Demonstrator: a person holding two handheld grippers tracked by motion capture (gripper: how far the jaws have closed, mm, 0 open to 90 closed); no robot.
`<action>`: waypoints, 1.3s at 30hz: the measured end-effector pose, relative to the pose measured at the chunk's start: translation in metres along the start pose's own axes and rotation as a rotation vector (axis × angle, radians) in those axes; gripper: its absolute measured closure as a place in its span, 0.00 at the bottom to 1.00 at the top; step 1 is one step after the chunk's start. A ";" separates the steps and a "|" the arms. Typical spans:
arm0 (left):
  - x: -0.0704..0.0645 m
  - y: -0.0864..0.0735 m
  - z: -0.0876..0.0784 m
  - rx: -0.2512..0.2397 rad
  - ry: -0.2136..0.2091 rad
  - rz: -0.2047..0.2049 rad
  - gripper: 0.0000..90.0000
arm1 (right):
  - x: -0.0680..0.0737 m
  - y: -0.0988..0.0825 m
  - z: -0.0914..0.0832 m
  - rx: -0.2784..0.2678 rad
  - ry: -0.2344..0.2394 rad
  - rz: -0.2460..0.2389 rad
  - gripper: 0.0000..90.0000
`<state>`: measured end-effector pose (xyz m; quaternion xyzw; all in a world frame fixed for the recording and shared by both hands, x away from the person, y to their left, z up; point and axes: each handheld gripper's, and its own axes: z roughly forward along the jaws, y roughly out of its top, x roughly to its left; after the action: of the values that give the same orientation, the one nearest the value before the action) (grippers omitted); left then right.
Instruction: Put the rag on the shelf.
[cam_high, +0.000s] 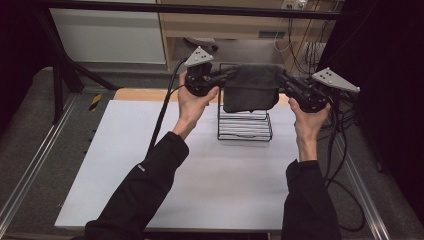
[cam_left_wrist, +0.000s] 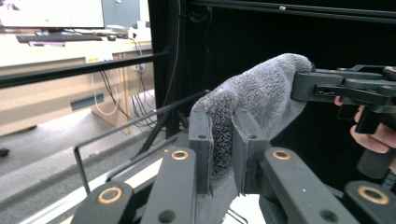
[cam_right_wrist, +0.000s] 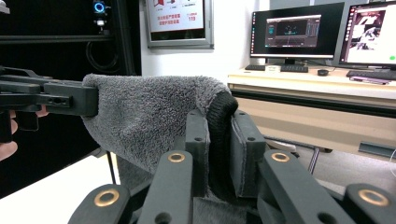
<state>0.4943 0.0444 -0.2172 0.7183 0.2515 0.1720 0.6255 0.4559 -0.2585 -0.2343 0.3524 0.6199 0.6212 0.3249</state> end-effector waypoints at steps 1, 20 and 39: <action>-0.002 -0.001 -0.001 0.005 -0.002 0.004 0.88 | 0.000 -0.001 -0.001 0.005 0.001 0.001 0.89; -0.001 0.010 -0.022 0.028 0.012 -0.066 0.80 | 0.002 -0.021 -0.014 0.051 0.051 -0.011 0.88; -0.011 -0.012 0.001 0.234 -0.031 -0.049 0.99 | 0.002 -0.025 -0.022 0.097 0.084 -0.015 0.60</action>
<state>0.4835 0.0384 -0.2288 0.7826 0.2776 0.1149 0.5453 0.4356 -0.2677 -0.2592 0.3368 0.6651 0.6021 0.2859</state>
